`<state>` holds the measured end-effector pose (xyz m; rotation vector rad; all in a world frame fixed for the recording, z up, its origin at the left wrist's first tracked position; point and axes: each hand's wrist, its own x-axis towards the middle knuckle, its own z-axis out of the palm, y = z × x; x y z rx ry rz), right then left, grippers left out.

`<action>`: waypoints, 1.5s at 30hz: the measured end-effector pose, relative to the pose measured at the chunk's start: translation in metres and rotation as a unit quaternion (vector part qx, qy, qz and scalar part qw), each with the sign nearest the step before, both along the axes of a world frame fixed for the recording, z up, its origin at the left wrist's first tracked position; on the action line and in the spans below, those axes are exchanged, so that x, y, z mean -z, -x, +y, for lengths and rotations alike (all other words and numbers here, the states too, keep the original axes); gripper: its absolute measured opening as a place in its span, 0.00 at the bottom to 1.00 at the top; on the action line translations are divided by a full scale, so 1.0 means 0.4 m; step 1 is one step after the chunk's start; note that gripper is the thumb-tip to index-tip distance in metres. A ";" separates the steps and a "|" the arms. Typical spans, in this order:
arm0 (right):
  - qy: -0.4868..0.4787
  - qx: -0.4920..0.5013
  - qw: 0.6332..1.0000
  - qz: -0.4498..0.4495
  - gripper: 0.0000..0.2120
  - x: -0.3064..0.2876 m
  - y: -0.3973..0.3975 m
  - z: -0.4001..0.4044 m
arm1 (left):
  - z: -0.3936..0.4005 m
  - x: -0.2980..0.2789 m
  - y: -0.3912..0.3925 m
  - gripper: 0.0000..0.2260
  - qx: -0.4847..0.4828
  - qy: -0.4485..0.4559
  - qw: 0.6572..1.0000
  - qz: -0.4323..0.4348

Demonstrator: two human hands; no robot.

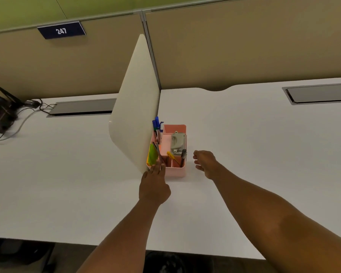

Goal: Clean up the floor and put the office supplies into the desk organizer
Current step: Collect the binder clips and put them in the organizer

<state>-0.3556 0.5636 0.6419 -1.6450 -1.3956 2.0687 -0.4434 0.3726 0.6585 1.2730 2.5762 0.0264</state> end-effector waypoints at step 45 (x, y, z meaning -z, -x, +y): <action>0.015 0.047 0.998 0.029 0.15 0.105 0.027 0.076 | 0.006 -0.017 -0.007 0.34 -0.051 -0.027 0.997 -0.045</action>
